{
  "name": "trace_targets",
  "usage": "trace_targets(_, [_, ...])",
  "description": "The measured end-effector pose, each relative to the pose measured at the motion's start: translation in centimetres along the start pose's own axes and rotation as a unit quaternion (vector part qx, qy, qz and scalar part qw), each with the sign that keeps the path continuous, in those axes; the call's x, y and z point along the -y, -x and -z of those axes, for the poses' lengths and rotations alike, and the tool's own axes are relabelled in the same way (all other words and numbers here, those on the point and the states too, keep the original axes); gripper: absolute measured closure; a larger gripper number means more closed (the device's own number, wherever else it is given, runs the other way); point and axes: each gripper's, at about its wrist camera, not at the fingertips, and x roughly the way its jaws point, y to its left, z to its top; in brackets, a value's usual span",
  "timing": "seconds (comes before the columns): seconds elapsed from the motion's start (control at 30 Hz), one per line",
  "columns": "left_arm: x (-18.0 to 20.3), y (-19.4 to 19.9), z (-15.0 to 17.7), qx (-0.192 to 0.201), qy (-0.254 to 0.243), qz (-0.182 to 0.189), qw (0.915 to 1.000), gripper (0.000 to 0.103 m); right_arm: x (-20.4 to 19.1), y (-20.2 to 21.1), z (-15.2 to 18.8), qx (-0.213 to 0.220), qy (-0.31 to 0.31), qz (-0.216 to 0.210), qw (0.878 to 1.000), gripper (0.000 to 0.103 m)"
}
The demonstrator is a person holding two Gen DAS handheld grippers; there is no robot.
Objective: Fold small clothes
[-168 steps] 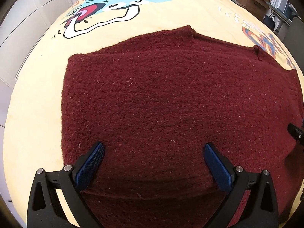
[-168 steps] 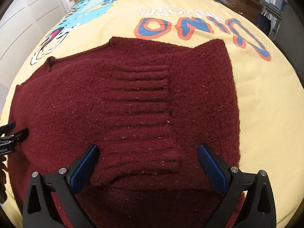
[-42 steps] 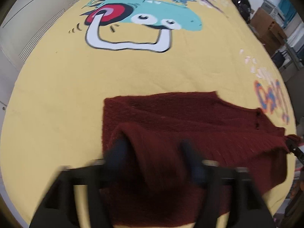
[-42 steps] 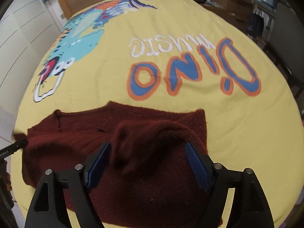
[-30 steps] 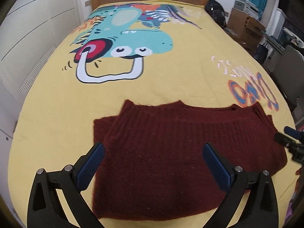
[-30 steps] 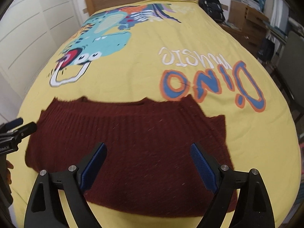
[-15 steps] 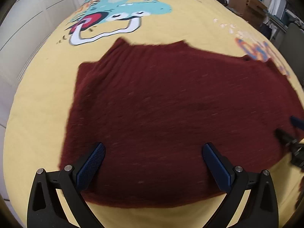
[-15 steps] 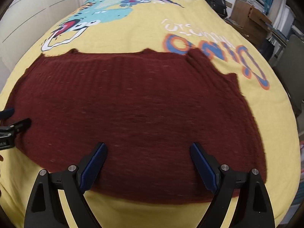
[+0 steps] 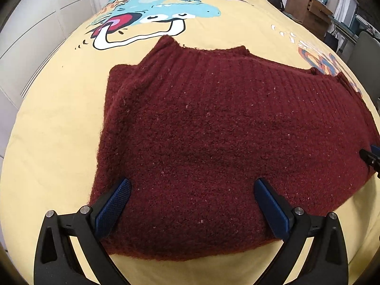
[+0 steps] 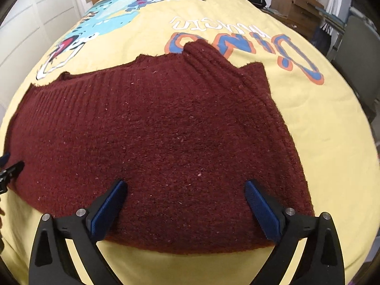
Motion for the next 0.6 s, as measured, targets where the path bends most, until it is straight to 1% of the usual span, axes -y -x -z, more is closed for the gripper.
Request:
trace_targets(0.2, [0.2,0.7,-0.4,-0.024,-0.020,0.004,0.9995,0.001,-0.7,2.6,0.0,0.003,0.000,-0.006,1.000,0.003])
trace_targets(0.27, [-0.1,1.6,-0.7,-0.035,-0.027,0.006,0.9990,0.001,-0.8,3.6,0.0,0.007,0.004,-0.005,1.000,0.003])
trace_targets(0.3, [-0.3,2.0,-0.8,-0.033,-0.025,0.008,0.9991,0.001,-0.9,4.1,0.2,0.010,0.005,-0.005,1.000,0.003])
trace_targets(0.4, [-2.9,3.7,-1.4,-0.021,0.002,0.017,0.9996,0.001,-0.9,5.4,0.8,0.011,0.000,-0.017,1.000,0.003])
trace_targets(0.5, [-6.0,3.6,-1.9,-0.032,0.033,0.008,0.9989,0.001,-1.0,6.2,1.8,0.012,-0.005,-0.021,1.000,0.003])
trace_targets(0.57, [-8.0,2.7,-1.9,-0.046,0.050,0.001,0.9977,0.001,-1.0,6.3,2.2,0.009,-0.003,-0.018,1.000,0.003])
trace_targets(0.6, [-8.7,2.2,-1.8,-0.054,0.056,0.004,0.9970,0.001,-1.0,6.3,2.4,0.006,-0.001,-0.016,1.000,0.003])
